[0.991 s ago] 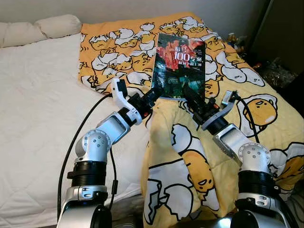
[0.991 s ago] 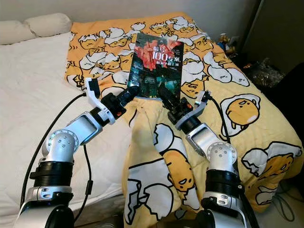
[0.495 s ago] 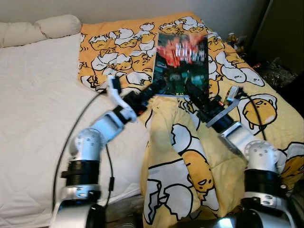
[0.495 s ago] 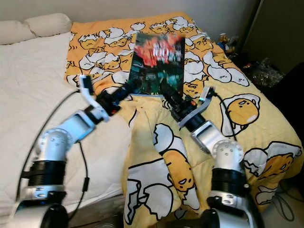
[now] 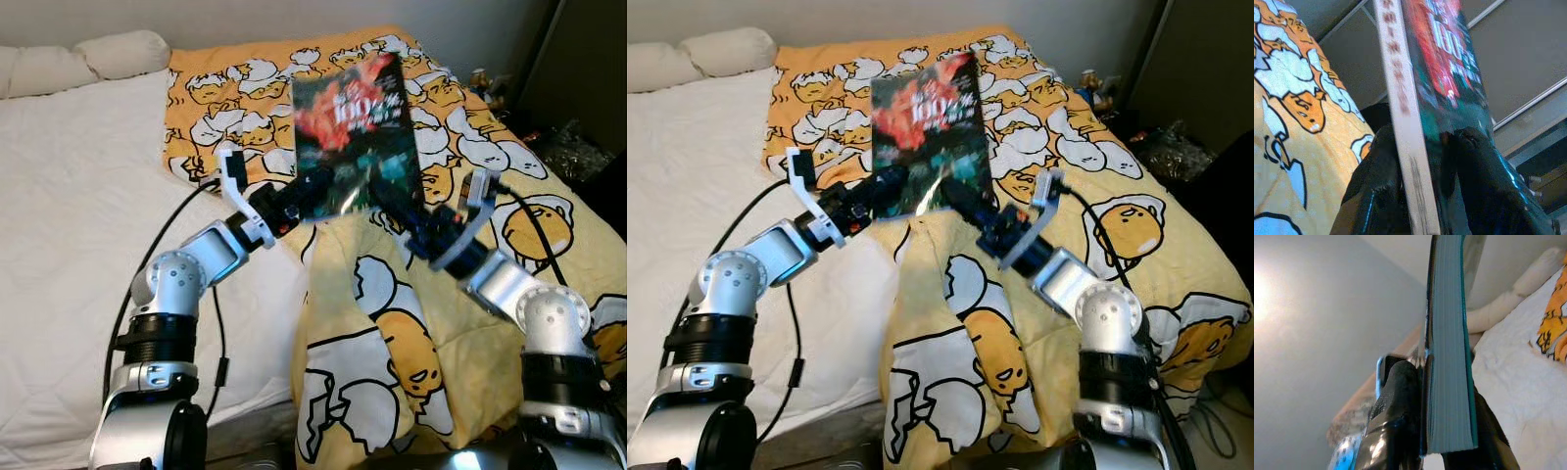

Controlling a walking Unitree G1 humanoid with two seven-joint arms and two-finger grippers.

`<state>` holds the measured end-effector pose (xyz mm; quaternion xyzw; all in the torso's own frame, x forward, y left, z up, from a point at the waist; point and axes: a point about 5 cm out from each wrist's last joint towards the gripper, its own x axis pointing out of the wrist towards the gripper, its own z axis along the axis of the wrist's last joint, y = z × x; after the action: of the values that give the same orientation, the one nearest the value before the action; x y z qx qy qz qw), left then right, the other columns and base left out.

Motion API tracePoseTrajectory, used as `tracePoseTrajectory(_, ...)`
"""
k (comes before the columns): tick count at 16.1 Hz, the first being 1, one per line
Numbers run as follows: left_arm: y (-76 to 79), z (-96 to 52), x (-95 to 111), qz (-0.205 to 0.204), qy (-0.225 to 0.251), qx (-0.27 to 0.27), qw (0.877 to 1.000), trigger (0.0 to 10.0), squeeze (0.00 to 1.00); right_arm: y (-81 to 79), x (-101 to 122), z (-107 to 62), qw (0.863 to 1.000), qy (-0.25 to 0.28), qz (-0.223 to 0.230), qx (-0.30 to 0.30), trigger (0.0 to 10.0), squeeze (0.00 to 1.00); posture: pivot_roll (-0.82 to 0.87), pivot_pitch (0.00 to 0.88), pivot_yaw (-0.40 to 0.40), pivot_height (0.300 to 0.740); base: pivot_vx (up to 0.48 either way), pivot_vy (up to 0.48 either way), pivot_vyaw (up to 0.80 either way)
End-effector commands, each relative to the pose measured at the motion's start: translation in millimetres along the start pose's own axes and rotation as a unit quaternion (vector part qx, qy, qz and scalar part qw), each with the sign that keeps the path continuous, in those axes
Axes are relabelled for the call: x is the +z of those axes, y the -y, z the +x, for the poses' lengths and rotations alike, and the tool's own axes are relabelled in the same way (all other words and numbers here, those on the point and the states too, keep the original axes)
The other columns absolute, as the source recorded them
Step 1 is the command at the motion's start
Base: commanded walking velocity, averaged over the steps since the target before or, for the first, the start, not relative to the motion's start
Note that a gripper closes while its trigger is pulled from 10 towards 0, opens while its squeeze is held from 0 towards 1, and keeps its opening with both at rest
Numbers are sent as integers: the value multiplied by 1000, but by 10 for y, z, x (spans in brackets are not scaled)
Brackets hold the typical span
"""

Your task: Clean up the room

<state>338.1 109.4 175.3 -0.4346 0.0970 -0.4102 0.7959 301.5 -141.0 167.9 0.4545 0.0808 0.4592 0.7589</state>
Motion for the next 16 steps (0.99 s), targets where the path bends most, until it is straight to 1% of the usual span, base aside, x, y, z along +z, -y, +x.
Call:
tracePoseTrajectory(1,22,40,31,-5,-1,-6,1000,1882,0,-116,-12,74,999,-20,-19,36,627,0,-124,0,127,740,0,0,0)
tracePoseTrajectory(2,28,42,43,-9,3,-11,1000,0,0,-103,-26,63,999,-23,-19,31,314,0,-126,0,129,740,0,0,0)
tracePoseTrajectory(3,31,42,62,-13,6,-18,1000,0,0,-86,-44,40,999,-26,-19,27,0,0,-127,0,131,740,0,0,0)
tracePoseTrajectory(6,20,17,111,-11,12,-23,1000,0,0,-57,-60,-29,999,-34,-22,17,0,0,-124,0,126,740,0,0,0)
tracePoseTrajectory(8,15,0,130,-9,18,-23,1000,0,0,-38,-68,-39,999,-40,-25,11,0,0,-120,0,122,740,0,0,0)
tracePoseTrajectory(9,18,-10,131,-5,19,-23,1000,0,0,-28,-72,-36,999,-43,-29,8,4549,0,-119,0,122,740,0,0,0)
tracePoseTrajectory(10,20,-21,132,6,20,-19,1000,0,0,-9,-79,-27,998,-47,-34,0,10000,0,-116,0,123,740,0,0,0)
tracePoseTrajectory(11,15,-23,131,11,21,-13,1000,0,0,2,-82,-24,998,-47,-36,-3,10000,0,-115,0,123,740,0,0,0)
tracePoseTrajectory(12,-7,-30,137,26,30,6,999,0,0,50,-92,-28,997,-49,-47,-21,10000,0,-109,0,120,740,0,0,0)
tracePoseTrajectory(13,-14,-35,145,29,35,13,999,0,0,90,-93,-34,997,-48,-49,-39,10000,0,-105,0,119,740,0,0,0)
tracePoseTrajectory(14,-43,-45,180,45,51,37,997,0,0,189,-88,-60,994,-40,-53,-81,10000,1000,-103,0,119,740,0,0,0)
tracePoseTrajectory(15,-63,-58,225,59,64,58,995,0,0,259,-81,-107,991,-33,-62,-112,10000,1000,-99,0,120,740,0,0,0)
tracePoseTrajectory(16,-75,-74,257,80,68,74,992,0,0,340,-88,-173,982,-41,-98,-158,10000,1000,-97,0,120,740,0,0,0)
